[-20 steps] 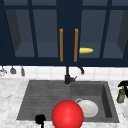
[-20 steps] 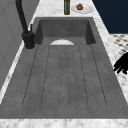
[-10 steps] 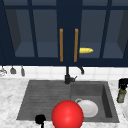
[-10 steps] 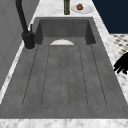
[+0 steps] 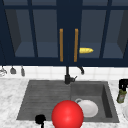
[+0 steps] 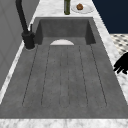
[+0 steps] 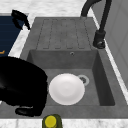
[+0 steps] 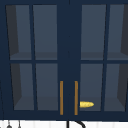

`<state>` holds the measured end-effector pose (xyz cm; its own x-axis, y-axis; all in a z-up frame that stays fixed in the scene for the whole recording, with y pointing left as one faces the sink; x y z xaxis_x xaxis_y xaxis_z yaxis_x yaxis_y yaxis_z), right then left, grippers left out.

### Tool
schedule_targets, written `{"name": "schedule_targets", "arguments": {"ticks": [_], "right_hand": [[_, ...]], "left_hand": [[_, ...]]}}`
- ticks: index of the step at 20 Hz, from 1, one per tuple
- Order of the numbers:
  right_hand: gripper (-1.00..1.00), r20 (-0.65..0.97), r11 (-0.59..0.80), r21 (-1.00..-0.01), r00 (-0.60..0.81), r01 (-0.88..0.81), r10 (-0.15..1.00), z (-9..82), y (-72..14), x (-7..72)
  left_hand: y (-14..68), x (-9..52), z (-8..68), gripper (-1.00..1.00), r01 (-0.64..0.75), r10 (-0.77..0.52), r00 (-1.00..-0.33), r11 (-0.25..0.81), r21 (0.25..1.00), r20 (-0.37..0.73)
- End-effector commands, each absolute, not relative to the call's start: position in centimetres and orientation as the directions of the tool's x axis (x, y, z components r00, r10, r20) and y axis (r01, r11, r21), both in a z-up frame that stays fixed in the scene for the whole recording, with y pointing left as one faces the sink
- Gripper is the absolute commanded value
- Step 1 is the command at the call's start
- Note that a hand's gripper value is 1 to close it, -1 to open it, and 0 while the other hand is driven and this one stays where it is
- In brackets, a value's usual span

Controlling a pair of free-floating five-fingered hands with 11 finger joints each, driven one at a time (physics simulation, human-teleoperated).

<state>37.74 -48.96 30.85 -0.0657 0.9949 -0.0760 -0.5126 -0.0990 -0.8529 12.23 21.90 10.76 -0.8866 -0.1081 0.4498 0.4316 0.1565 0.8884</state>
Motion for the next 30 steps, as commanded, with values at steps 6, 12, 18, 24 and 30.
{"name": "schedule_targets", "arguments": {"ticks": [6,12,18,24,30], "right_hand": [[-1.0,-0.079,-0.114,-0.839,-0.087,-0.533,0.993,34.1,-48.9,37.3],[-1.0,-0.091,-0.14,-0.837,-0.117,-0.53,0.989,33.4,-49.8,38.3],[-1.0,-0.12,-0.169,-0.823,-0.126,-0.542,0.985,30.1,-50.1,40.5],[-1.0,-0.072,-0.148,-0.825,-0.158,-0.545,0.985,27.0,-52.6,41.8],[-1.0,-0.041,-0.14,-0.815,-0.184,-0.563,0.982,24.9,-54.4,42.5]], "left_hand": [[21.9,12.2,10.8,0.0,0.432,-0.108,-0.887,0.156,0.888,0.45],[21.9,12.2,10.8,0.0,0.432,-0.108,-0.887,0.156,0.888,0.45],[21.9,12.2,10.8,0.0,0.432,-0.108,-0.887,0.156,0.888,0.45],[21.9,12.2,10.8,0.0,0.432,-0.108,-0.887,0.156,0.888,0.45],[21.9,12.2,10.8,0.0,0.432,-0.108,-0.887,0.156,0.888,0.45]]}}
